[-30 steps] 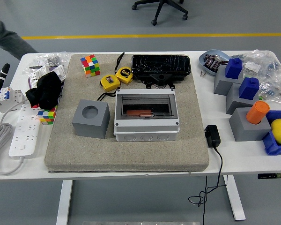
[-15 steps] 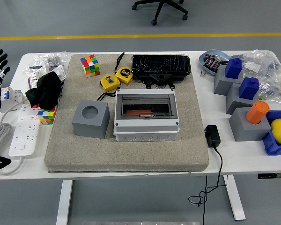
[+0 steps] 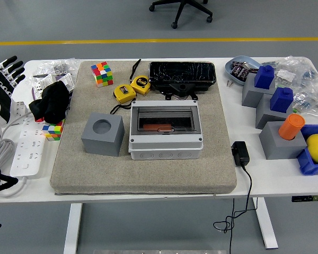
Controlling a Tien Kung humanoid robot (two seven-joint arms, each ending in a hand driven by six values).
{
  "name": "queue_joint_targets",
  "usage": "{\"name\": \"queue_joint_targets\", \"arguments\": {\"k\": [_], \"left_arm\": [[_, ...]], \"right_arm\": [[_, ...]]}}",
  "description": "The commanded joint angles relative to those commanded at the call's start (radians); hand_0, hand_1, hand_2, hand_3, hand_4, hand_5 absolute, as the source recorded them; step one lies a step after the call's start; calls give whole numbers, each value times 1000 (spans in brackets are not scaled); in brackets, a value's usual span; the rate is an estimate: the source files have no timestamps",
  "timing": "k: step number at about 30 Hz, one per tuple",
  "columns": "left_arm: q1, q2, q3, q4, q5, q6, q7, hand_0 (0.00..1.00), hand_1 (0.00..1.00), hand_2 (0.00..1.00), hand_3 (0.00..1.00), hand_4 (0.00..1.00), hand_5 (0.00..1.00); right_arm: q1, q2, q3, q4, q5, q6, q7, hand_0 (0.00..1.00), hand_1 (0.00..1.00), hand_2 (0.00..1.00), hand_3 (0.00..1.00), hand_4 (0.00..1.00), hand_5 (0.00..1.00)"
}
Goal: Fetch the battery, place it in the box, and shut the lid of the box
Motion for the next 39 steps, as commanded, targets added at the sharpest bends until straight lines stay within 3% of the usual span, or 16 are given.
{"name": "queue_joint_targets", "arguments": {"k": [5, 6, 35, 36, 39], "left_arm": [[-1, -1, -6, -4, 11, 6, 5, 793, 805, 783, 774, 998, 998], [-2, -2, -7, -5, 18, 10, 7, 792, 810, 739, 695, 998, 998], [-11, -3, -26, 1, 33, 21, 10, 779, 802, 751, 723, 998, 997], [-11, -3, -26, 1, 33, 21, 10, 775, 800, 752, 724, 998, 988], [-11, -4, -25, 3, 33, 21, 11, 775, 800, 752, 724, 998, 988]], "right_arm": [[3, 0, 3, 0, -4, -1, 0, 871, 851, 815, 827, 998, 998], [3, 1, 4, 0, -6, -1, -1, 871, 852, 815, 827, 998, 998], [0, -8, -9, 0, -24, 29, -5, 869, 851, 814, 814, 998, 998], [0, -8, -10, 0, -25, 29, -6, 859, 819, 756, 736, 998, 973], [-1, -9, -2, 0, -45, 20, -4, 859, 819, 756, 736, 998, 973]]}}
